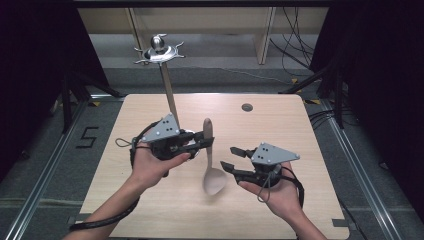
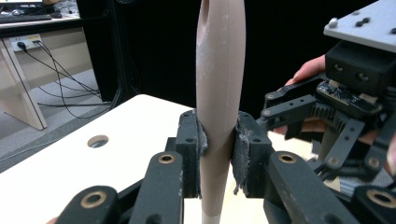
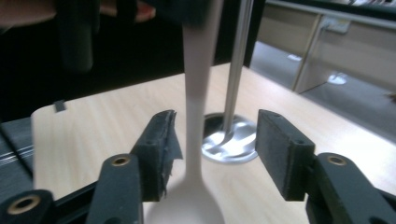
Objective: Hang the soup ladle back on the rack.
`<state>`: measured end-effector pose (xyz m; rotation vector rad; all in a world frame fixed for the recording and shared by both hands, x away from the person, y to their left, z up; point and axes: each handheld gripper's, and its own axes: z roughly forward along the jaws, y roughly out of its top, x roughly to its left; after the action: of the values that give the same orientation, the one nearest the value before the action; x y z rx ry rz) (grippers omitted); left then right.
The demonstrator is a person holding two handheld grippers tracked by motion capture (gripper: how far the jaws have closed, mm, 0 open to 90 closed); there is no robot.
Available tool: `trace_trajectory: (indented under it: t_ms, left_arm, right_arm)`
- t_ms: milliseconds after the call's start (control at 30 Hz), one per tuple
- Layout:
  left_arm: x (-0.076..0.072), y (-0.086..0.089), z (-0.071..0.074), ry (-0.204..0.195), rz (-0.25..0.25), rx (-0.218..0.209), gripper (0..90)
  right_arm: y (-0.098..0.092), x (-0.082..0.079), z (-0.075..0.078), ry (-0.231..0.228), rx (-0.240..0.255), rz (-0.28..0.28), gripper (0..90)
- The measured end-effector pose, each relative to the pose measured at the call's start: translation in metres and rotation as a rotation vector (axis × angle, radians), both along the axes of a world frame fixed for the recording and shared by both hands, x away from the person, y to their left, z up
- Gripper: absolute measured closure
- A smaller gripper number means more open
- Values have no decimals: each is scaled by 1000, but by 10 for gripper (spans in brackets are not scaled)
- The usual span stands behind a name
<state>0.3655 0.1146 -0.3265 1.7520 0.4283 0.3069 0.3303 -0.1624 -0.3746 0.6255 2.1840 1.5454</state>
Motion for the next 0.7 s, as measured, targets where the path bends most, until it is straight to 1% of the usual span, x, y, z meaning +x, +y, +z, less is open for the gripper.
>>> trace_trajectory:
  t_ms: [33, 67, 100, 133, 167, 200, 233, 267, 300, 333, 367, 400, 433, 467, 500, 533, 600, 633, 667, 700]
  left_arm:
    - [1, 5, 1, 1, 0, 1, 734]
    - [3, 10, 3, -1, -7, 15, 734]
    - [3, 10, 3, -1, -7, 15, 735]
    - [4, 19, 6, -1, -18, 18, 734]
    - [2, 23, 8, 27, -17, 12, 734]
    - [5, 28, 11, -9, -30, 24, 734]
    - [7, 32, 14, -25, -35, 24, 734]
    - [7, 32, 14, -25, -35, 24, 734]
    - [8, 40, 18, -27, -38, 14, 734]
    - [10, 44, 21, -34, -39, 18, 734]
    - [10, 48, 23, -32, -35, 10, 734]
    - [10, 48, 23, -32, -35, 10, 734]
    - [13, 56, 27, -37, -28, 7, 733]
    - [13, 56, 27, -37, -28, 7, 733]
    - [15, 62, 30, -39, -16, -4, 734]
    - [16, 66, 31, -41, -11, -10, 733]
    - [19, 72, 33, -40, -8, -17, 734]
    - [20, 74, 34, -39, -6, -19, 734]
    - [21, 76, 35, -40, -11, -25, 734]
    - [23, 78, 36, -38, -13, -26, 734]
  right_arm:
    - [-3, -2, -3, 53, 6, 16, 456]
    - [-5, -4, -6, 96, 16, 10, 450]
    - [-5, -4, -6, 96, 16, 10, 450]
    - [-14, -4, -10, 103, -6, -3, 437]
    - [-18, -2, -13, 85, -12, -1, 434]
    - [-21, -4, -16, 121, -1, -18, 431]
    - [-26, -4, -19, 121, -5, -30, 425]
    - [-30, -3, -22, 133, -6, -36, 421]
    - [-33, -3, -26, 150, -3, -40, 419]
    - [-37, -3, -29, 158, 2, -54, 415]
    - [-41, -4, -31, 188, -9, -54, 409]
    - [-41, -4, -31, 188, -9, -54, 409]
    - [-49, -1, -37, 168, -27, -65, 401]
    - [-49, -1, -37, 168, -27, -65, 401]
    - [-55, 0, -43, 169, -25, -88, 397]
    - [-56, -1, -45, 195, -14, -101, 397]
    - [-60, -1, -48, 210, -5, -112, 397]
    - [-62, 1, -49, 190, -18, -113, 397]
    - [-64, 1, -50, 193, -25, -119, 396]
    - [-63, -1, -52, 230, 1, -122, 396]
